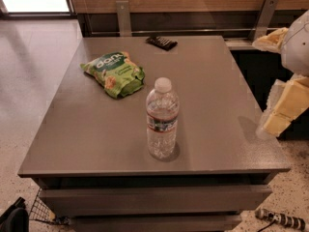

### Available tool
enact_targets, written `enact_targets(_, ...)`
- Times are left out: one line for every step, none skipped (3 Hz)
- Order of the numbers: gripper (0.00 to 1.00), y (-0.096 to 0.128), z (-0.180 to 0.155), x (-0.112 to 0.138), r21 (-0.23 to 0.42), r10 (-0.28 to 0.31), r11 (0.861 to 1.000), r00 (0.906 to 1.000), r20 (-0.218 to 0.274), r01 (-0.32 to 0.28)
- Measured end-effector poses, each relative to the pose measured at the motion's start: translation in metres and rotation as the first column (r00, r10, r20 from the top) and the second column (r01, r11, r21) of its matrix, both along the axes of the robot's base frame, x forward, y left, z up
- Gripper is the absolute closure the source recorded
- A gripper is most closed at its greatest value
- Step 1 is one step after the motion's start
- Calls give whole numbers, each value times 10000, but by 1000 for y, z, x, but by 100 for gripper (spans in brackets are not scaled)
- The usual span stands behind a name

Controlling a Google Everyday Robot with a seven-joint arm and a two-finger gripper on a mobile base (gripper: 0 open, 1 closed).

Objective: Move water bottle near rxbar chocolate

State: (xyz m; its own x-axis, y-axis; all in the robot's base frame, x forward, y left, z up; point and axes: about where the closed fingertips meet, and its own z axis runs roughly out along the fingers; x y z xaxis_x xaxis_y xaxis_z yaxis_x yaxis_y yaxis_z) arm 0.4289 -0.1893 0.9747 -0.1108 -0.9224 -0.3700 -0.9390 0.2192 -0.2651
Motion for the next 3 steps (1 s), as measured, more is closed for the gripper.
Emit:
enact_targets(0, 19, -18, 2, 1698, 665, 9831, 9976, 215, -692)
enact_targets(0, 43, -33, 8, 3506, 1203, 9287, 9925, 224, -1205)
enact_targets(0, 62, -47, 12, 5278, 1720, 8352, 9850, 162, -1545)
